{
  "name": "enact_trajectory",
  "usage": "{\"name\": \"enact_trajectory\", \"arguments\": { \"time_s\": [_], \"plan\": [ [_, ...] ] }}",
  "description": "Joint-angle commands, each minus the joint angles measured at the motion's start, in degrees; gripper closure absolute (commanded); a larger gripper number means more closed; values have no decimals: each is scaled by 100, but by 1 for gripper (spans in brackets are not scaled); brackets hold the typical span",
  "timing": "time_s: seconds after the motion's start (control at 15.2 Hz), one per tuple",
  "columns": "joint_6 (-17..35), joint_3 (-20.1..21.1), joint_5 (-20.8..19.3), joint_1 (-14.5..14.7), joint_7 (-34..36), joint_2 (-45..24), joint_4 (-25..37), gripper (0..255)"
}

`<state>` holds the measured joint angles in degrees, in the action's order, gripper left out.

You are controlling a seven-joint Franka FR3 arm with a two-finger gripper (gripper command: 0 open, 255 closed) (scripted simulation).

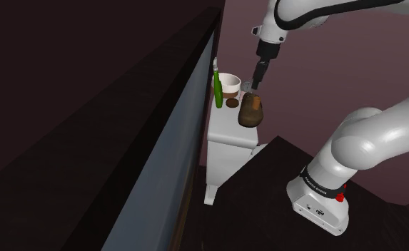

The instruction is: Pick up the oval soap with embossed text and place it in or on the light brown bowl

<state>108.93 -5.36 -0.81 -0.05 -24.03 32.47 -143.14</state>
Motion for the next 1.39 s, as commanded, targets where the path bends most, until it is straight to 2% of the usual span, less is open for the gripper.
{"name": "enact_trajectory", "arguments": {
  "time_s": [0.0, 0.46, 0.99, 1.32],
  "plan": [
    [394, -187, -65, 15, -425, -334, -32, 0],
    [1568, -766, -10, 120, -1893, -1772, 275, 0],
    [2495, -1067, 687, 166, -3739, -3677, 1208, 0],
    [2804, -1026, 829, 145, -3871, -3951, 1157, 0]
  ]
}}
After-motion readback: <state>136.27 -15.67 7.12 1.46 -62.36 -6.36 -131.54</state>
